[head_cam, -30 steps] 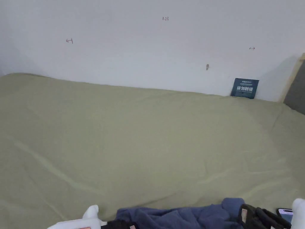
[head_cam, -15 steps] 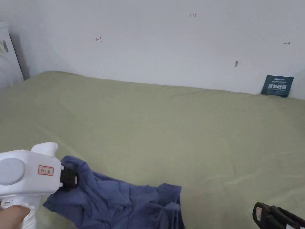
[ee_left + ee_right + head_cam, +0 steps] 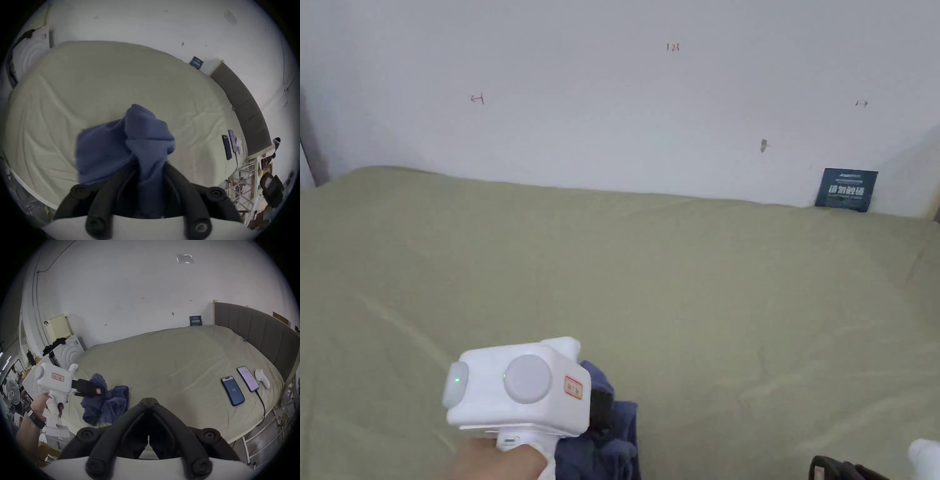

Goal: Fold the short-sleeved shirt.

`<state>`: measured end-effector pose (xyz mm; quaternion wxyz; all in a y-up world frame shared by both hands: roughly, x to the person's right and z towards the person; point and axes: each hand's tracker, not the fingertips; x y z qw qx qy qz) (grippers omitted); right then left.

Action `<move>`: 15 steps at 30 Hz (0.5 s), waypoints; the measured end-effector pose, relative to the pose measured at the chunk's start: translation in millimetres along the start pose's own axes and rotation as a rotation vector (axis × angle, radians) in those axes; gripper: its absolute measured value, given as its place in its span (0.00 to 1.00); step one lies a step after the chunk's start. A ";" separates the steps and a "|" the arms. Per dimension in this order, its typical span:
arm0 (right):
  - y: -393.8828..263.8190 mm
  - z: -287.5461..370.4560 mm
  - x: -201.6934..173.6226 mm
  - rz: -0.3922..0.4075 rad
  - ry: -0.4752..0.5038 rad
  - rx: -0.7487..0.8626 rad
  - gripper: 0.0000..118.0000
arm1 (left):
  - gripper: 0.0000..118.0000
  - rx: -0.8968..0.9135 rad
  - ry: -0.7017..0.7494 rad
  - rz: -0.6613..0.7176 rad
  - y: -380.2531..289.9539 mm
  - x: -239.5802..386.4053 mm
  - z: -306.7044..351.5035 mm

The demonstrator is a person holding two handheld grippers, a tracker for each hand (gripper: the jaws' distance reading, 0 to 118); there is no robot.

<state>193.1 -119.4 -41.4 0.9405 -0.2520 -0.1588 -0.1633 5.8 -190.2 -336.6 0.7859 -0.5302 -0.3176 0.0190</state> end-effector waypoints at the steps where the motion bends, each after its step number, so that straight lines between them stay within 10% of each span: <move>1: -0.2 1.5 2.4 -0.007 -0.002 0.003 0.01 | 0.28 -0.007 -0.007 0.001 0.5 2.0 -4.8; 4: -0.9 4.9 9.2 -0.017 -0.004 0.007 0.01 | 0.70 -0.006 -0.104 0.030 -3.0 8.7 -7.9; 10: -5.2 0.3 13.8 -0.029 -0.011 -0.003 0.01 | 0.70 0.062 -0.195 0.034 -3.9 -4.0 17.1; 12: -7.7 -2.7 12.9 -0.032 -0.003 -0.016 0.01 | 0.67 0.129 -0.182 -0.036 -4.1 -16.4 16.2; 15: -11.1 -6.5 9.0 -0.025 0.013 -0.036 0.01 | 0.17 0.106 -0.255 0.032 -9.3 -43.0 -9.7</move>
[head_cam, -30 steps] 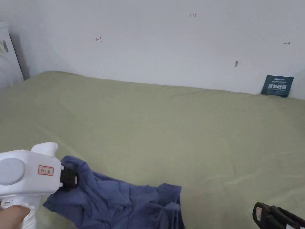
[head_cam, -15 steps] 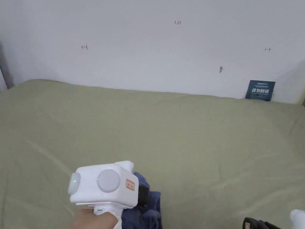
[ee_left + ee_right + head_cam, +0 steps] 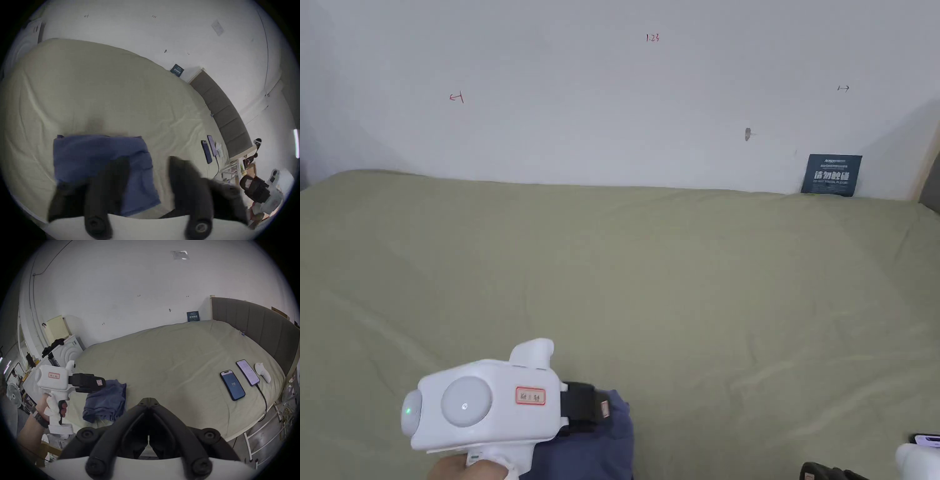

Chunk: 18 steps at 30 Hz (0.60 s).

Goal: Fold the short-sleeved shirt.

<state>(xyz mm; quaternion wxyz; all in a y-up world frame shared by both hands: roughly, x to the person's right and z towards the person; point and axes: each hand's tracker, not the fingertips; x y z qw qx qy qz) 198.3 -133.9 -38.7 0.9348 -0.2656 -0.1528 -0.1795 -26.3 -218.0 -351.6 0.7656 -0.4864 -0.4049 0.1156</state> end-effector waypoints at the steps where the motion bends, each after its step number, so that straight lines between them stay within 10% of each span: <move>1: -0.7 -0.1 -1.5 0.003 0.003 -0.002 0.01 | 0.00 -0.009 -0.027 0.039 -4.4 -11.5 -7.7; 18: 9.3 -14.2 -22.8 0.050 0.081 0.012 0.01 | 0.00 0.033 -0.252 0.061 -88.7 14.2 -54.9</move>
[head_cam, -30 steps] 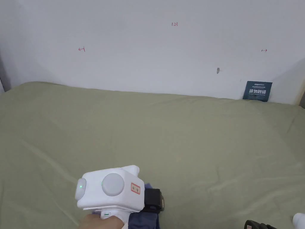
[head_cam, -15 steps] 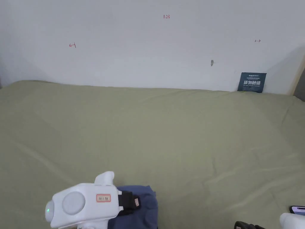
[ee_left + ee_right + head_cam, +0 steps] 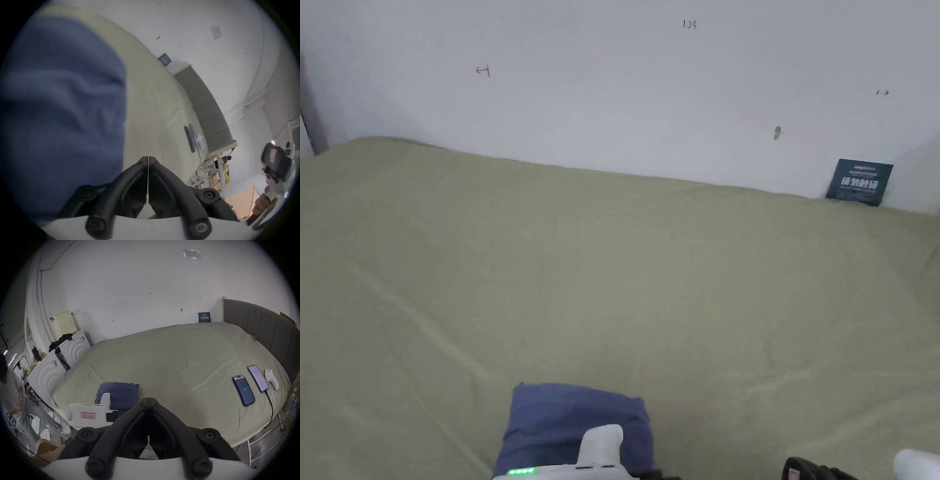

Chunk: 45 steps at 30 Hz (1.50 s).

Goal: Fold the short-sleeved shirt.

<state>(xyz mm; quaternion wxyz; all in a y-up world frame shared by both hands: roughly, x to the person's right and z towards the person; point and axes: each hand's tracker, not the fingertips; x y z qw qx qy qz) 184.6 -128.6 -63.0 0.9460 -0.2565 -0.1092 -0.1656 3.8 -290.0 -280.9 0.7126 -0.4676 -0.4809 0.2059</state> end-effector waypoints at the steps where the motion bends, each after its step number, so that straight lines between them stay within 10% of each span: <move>1: 3.0 -1.6 1.3 0.000 0.015 0.007 0.01 | 0.00 0.028 -0.032 -0.015 9.4 5.5 15.0; 8: 13.5 -106.9 7.2 -0.058 0.457 -0.104 0.01 | 0.00 0.253 0.160 -0.129 88.1 -9.1 161.1; 14: -26.2 -241.0 -18.2 -0.165 0.804 -0.397 0.01 | 0.00 0.307 0.321 0.074 91.3 -76.3 227.4; 27: -74.0 -294.1 61.6 -0.438 0.762 -0.526 0.01 | 0.02 0.033 0.080 0.194 69.3 -127.4 160.7; 31: -73.9 -293.9 58.5 -0.411 0.765 -0.510 0.01 | 0.86 -0.039 -0.070 0.223 61.4 -130.2 118.3; 32: -74.8 -293.1 59.5 -0.422 0.768 -0.509 0.01 | 0.91 -0.073 -0.059 0.203 58.3 -131.0 105.9; 38: -75.3 -283.4 54.3 -0.416 0.742 -0.479 0.01 | 0.89 -0.072 -0.063 0.287 56.8 -121.0 68.0; 39: -74.6 -281.1 53.7 -0.410 0.735 -0.474 0.01 | 0.80 -0.073 -0.048 0.327 57.6 -122.6 69.8; 41: -72.1 -275.4 52.4 -0.382 0.716 -0.450 0.01 | 0.30 -0.069 0.027 0.283 57.9 -127.2 78.6; 45: -68.7 -258.5 42.5 -0.327 0.689 -0.406 0.01 | 0.29 -0.082 0.027 0.243 57.0 -127.9 91.3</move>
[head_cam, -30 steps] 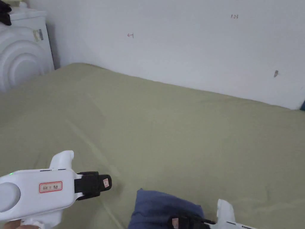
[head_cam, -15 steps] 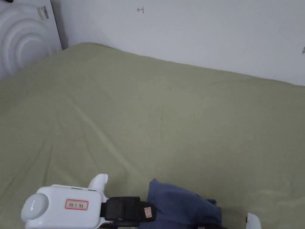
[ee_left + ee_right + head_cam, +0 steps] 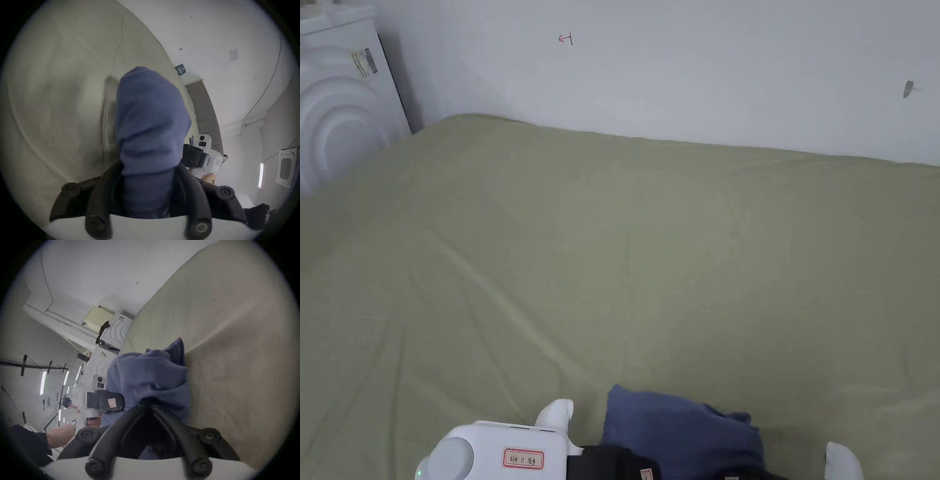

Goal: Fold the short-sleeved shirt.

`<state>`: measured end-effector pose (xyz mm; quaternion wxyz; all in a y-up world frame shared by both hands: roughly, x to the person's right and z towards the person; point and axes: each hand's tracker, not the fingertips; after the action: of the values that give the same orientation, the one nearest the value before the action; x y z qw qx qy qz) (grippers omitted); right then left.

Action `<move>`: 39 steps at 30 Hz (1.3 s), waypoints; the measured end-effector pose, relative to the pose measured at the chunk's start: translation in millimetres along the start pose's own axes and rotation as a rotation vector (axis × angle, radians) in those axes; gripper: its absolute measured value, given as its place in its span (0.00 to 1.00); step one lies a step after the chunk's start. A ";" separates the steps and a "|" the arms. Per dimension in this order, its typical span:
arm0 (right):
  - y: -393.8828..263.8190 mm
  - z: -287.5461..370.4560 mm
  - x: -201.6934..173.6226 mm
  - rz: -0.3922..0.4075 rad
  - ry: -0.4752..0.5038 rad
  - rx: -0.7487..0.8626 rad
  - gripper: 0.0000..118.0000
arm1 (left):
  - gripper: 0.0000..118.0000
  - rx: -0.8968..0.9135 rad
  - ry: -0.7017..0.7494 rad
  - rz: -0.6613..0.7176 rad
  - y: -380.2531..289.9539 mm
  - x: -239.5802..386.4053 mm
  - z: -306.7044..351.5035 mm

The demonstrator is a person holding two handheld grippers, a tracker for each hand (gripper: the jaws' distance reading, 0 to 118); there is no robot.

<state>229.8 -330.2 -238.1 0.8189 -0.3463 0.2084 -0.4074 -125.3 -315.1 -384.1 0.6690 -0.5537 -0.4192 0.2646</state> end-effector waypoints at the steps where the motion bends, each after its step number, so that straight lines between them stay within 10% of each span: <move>1: -1.0 1.3 -5.9 0.032 -0.011 0.013 0.01 | 0.29 0.008 0.004 -0.026 1.4 2.0 2.5; 11: -22.2 14.9 -68.1 0.129 0.007 0.114 0.01 | 0.29 0.012 0.045 -0.244 73.9 -14.4 139.5; 23: -52.0 -11.3 -110.1 0.086 -0.009 0.103 0.01 | 0.29 0.025 0.245 -0.014 116.0 -173.1 320.3; 25: -54.1 -6.3 -109.0 0.094 -0.013 0.088 0.01 | 0.52 -0.003 0.331 -0.021 109.6 -181.4 319.0; 27: -56.9 0.8 -113.2 0.088 -0.001 0.085 0.01 | 0.75 -0.007 0.346 -0.062 98.0 -180.9 323.4; 33: -63.1 36.9 -126.9 0.103 -0.017 0.142 0.01 | 0.75 0.199 0.475 -0.165 74.7 -113.6 383.3; 39: -41.7 93.4 -154.6 0.310 -0.180 0.199 0.01 | 0.73 0.336 0.821 -0.327 44.9 0.6 391.4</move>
<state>176.4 -185.5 -135.3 0.9173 -0.2623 0.1440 -0.2627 -454.3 -100.4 -413.3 0.8927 -0.4233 -0.1533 -0.0209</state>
